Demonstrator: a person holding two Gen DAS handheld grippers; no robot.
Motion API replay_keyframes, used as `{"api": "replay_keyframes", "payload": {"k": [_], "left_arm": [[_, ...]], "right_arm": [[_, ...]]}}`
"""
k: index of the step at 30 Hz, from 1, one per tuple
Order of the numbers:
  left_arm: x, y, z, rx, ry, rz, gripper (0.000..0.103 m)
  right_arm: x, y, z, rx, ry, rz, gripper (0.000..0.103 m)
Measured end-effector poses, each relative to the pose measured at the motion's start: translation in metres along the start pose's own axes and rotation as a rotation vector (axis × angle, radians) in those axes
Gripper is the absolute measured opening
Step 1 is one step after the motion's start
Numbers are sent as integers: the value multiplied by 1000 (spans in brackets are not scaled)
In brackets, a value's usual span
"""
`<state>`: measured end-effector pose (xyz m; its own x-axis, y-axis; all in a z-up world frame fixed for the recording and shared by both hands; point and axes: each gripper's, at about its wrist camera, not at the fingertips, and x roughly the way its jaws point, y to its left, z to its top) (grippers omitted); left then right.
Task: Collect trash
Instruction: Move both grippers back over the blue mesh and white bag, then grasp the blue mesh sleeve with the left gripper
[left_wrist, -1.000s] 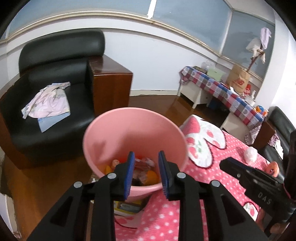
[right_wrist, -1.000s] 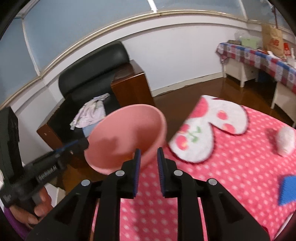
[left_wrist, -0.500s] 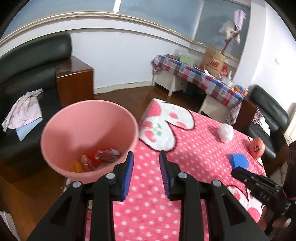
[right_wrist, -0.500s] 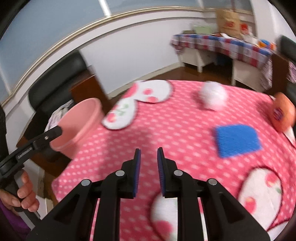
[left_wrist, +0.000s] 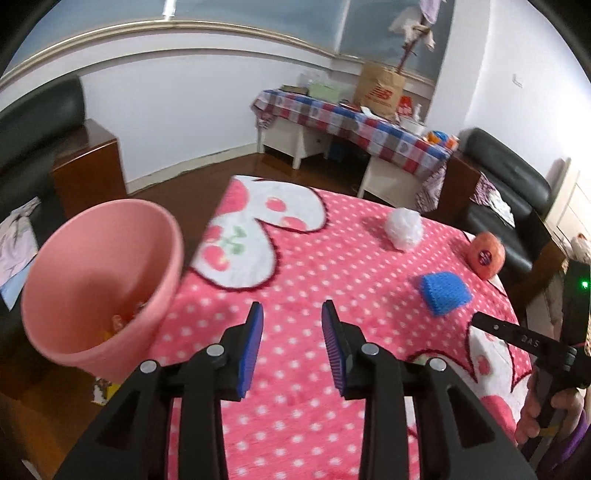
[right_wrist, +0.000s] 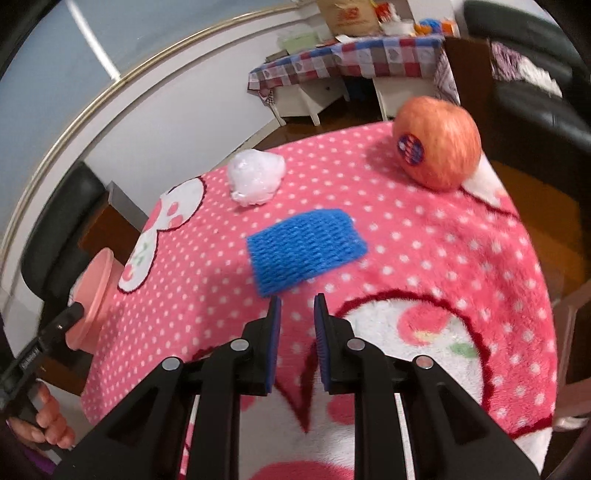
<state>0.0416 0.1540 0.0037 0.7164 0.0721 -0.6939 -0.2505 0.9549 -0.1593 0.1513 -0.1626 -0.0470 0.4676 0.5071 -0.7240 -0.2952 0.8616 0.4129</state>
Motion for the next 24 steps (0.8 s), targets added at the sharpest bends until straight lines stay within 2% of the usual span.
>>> {"api": "replay_keyframes", "payload": {"k": [5,7,14,19,24], "left_arm": [[12,-23,4,48,17,-40,32],[17,-32,7,70,21,-67,36],[58,-90,24,203,93,-239,40],[96,-139,23,321,131,-278,40],[124,-158,27,360,138,-272,41]], "right_arm": [[13,-5,5,41,29,28,18],[14,-7,8,52,26,35,18],[0,-25,11,66,-14,6,19],[-7,-38,9,76,-24,-15,19],[-10,-45,9,77,-27,-23,19]]}}
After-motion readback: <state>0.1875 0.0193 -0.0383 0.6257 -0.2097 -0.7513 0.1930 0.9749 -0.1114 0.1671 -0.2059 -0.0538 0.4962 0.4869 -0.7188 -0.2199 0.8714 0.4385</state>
